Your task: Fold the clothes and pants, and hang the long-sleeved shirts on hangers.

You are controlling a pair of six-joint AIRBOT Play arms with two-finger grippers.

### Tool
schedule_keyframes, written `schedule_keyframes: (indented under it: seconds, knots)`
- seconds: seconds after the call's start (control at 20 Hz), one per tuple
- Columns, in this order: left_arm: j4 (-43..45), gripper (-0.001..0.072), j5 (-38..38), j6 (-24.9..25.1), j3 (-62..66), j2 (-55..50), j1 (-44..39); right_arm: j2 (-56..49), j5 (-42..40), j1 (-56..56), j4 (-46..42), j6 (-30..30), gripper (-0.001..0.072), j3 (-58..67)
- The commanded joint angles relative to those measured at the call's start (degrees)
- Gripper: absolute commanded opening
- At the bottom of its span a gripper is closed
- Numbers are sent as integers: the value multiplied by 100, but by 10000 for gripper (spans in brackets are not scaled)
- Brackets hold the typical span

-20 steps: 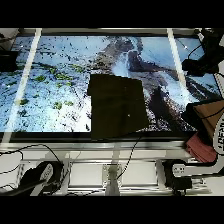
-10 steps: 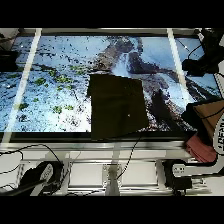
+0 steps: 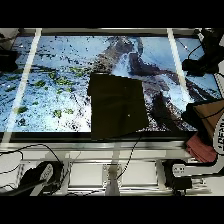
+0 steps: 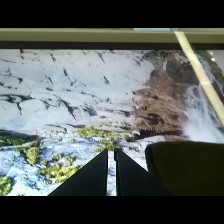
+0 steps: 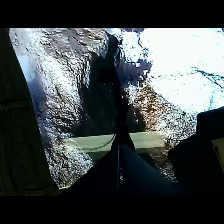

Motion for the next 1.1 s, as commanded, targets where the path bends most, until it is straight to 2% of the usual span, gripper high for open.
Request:
schedule_keyframes:
  seconds: [0.0, 0.05, 0.2, 0.35, 0.45, 0.5, 0.7, 0.9, 1.05]
  knots:
    - [-131, 56, 437, -74, -2, -50, 7, 0, -262, 4, 26, 4, 36, 2]
    - [-234, 56, 431, -227, -2, -48, 4, 0, -328, 7, 114, 7, 36, 2]
    - [-107, 58, 199, -273, -4, -70, 17, 2, -352, 7, 210, -22, 37, 2]
    - [804, 60, -890, -271, -33, -243, 7, 20, -492, 7, 1137, -695, 36, 0]
    - [1399, 9, -1600, -254, -151, -389, 4, 94, -522, 7, 1860, -1099, 36, -7]
    - [1563, 8, -1784, -254, -286, -428, 7, 184, -503, 7, 1956, -1200, 36, -7]
    - [1659, 7, -1797, -254, -1259, -243, -146, 1115, -553, -15, 1585, -1224, 36, -662]
    - [1657, 8, -1685, -170, -2079, -48, -391, 2791, -544, -22, 756, -1274, 36, -2404]
    - [1609, 9, -1591, -164, -2404, -81, -717, 3978, -927, -22, 640, -1272, 36, -3910]
